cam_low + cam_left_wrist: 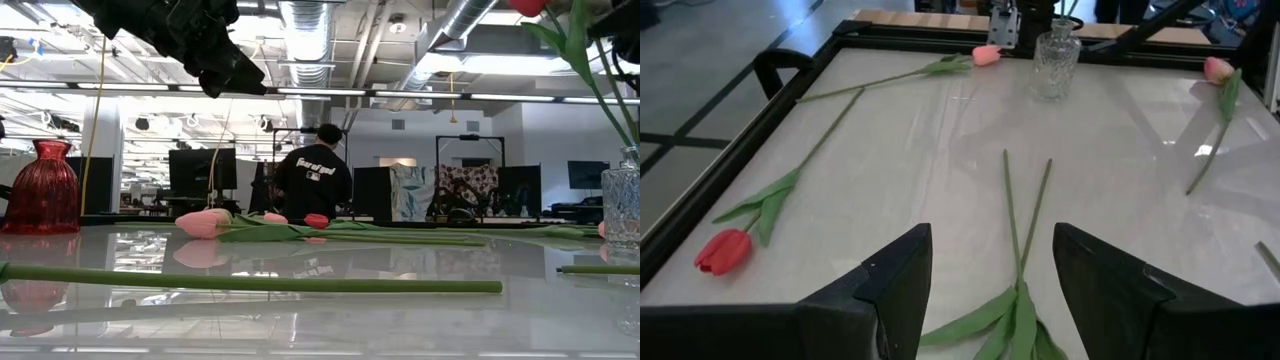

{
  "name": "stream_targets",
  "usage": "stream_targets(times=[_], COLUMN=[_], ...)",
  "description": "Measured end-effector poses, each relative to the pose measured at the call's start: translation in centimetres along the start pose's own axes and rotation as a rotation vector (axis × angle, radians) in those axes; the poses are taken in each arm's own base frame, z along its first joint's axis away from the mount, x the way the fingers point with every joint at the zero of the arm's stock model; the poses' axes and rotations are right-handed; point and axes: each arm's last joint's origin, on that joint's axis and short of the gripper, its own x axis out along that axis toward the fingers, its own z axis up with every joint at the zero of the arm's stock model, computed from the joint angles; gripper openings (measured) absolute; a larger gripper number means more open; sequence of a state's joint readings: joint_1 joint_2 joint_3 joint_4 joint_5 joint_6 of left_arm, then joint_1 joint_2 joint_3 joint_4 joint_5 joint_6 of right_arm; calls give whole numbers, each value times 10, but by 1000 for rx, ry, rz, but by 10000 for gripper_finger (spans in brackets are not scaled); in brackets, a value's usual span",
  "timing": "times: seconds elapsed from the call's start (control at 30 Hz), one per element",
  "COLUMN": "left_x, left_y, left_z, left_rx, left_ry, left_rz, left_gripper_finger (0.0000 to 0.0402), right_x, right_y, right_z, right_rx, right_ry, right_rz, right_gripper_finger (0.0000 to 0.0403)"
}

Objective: Sort flowers into vase by color
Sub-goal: Put the bottom red flower into the transparent flower vase

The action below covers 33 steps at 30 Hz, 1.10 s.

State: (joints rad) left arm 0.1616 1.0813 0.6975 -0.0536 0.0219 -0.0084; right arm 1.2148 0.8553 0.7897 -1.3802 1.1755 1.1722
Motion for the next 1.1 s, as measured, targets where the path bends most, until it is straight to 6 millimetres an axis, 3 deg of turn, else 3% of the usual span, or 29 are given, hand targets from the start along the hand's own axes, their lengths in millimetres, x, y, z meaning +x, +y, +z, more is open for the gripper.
stream_targets(times=[0.63, 1.1], left_x=[0, 0], left_y=[0, 0], left_z=[0, 0], left_rx=[-2, -15], left_ry=[-3, -3], left_rz=[3, 3], left_gripper_finger=[197, 197], right_x=[3, 3], right_y=[2, 2], right_z=[-11, -13], right_rx=[78, 109], right_ry=[134, 179], right_rz=[31, 39], right_gripper_finger=[22, 81])
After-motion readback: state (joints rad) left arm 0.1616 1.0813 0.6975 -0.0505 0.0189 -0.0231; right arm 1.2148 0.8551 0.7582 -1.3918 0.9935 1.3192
